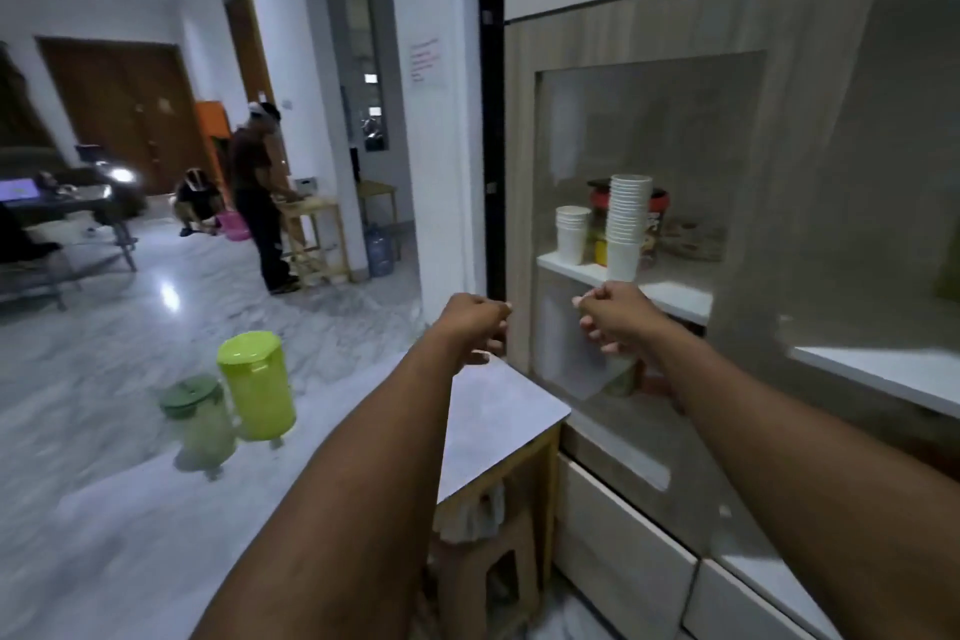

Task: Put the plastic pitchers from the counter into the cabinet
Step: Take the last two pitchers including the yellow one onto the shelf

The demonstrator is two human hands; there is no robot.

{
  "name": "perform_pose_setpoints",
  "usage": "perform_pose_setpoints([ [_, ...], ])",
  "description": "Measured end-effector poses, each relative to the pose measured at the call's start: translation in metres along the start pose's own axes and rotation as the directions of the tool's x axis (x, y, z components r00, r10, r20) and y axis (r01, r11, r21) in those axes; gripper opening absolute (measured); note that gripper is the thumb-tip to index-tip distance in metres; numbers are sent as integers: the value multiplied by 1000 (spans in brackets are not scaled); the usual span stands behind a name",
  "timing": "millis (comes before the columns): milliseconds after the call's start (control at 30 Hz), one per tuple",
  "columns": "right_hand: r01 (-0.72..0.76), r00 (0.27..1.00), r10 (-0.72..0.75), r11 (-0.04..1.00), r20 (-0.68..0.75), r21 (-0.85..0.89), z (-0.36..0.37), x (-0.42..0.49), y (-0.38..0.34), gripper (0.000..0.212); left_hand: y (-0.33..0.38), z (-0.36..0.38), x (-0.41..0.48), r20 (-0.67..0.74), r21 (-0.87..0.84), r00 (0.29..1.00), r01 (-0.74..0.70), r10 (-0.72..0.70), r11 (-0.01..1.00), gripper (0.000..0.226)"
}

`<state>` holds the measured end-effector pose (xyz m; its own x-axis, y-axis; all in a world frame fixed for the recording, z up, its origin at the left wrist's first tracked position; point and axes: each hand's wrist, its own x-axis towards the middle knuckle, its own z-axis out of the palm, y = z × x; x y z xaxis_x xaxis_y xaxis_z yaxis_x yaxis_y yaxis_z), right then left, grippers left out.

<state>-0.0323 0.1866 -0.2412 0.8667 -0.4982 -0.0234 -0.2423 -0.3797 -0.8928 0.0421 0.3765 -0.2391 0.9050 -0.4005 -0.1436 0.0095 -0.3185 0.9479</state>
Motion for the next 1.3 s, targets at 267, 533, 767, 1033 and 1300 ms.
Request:
perform_pose_setpoints([
  [267,59,953,-58,998,299,5,259,-39,-82,9,-129,-267,-71,-313,-49,928,198,-203,979,16],
  [533,92,905,-72,995,420,-28,434,-29,-119,22,-215,-407,-84,-463,-170,821,287,-334,943,8],
  [767,41,903,-7,997,429,-68,525,58,-110,30,-280,-453,-7,-470,-214,772,370,-427,904,18],
  [1033,-109,863,179,979,472,-172,603,175,-75,78,-353,-454,126,-389,-225,695,564,-605,794,54],
  [1300,-261,738,294,954,607,-144,647,226,-54,76,-398,-434,200,-382,-209,669,610,-638,764,59],
])
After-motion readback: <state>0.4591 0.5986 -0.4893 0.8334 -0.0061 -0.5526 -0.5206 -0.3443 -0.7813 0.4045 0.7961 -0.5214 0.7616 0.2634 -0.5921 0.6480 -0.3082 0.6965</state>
